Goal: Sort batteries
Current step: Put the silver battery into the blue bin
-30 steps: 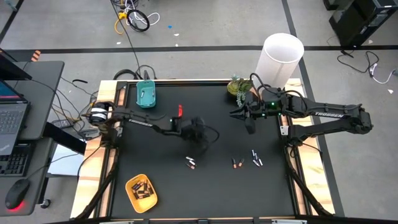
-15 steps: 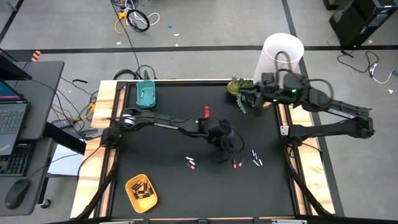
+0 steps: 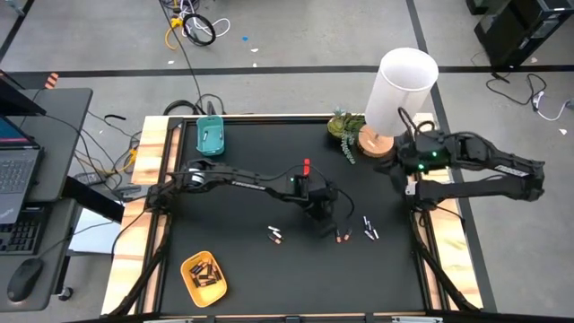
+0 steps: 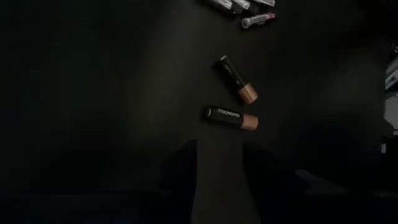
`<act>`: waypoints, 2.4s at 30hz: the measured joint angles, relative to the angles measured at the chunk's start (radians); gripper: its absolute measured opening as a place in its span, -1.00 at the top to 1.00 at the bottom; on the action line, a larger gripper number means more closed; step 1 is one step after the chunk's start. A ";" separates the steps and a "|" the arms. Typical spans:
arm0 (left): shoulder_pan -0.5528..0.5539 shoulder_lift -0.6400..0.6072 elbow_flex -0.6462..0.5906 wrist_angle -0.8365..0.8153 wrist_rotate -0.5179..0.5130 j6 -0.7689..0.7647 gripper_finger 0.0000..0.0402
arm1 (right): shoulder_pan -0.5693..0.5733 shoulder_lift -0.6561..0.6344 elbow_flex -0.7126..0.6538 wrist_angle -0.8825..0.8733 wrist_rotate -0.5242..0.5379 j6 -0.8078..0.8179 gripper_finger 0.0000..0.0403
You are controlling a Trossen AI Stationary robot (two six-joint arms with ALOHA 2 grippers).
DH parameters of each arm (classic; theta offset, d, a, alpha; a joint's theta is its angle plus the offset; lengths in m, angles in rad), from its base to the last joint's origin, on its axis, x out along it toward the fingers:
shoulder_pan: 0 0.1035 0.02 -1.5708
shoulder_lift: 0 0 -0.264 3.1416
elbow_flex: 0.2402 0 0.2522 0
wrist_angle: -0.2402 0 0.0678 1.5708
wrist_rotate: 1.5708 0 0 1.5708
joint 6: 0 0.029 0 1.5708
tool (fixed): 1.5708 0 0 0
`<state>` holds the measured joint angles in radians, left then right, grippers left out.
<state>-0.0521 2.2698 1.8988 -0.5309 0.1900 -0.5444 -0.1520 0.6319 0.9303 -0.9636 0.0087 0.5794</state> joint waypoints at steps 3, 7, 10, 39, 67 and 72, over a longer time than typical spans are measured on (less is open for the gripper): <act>-0.014 -0.017 0.000 -0.049 -0.027 -0.005 0.38 | 0.054 -0.025 -0.044 -0.055 -0.002 0.138 0.74; -0.060 -0.046 0.000 -0.113 -0.140 0.047 0.48 | 0.124 -0.019 -0.118 -0.087 -0.005 0.308 0.74; -0.092 -0.074 0.000 -0.144 -0.188 0.072 0.54 | 0.189 0.007 -0.185 -0.055 -0.010 0.419 0.74; -0.226 -0.591 -0.486 0.047 -0.618 0.000 0.82 | 0.860 0.488 -0.267 0.024 0.059 1.155 0.58; -0.223 -0.758 -0.745 0.380 -0.624 -0.216 0.48 | 0.835 0.698 -0.267 0.106 0.065 1.190 0.24; -0.223 -0.758 -0.744 0.380 -0.624 -0.193 0.48 | 0.799 0.698 -0.274 0.113 0.065 1.153 0.29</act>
<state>-0.2752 1.5120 1.1545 -0.1505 -0.4339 -0.7370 0.6470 1.3304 0.6558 -0.8509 0.0742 1.7322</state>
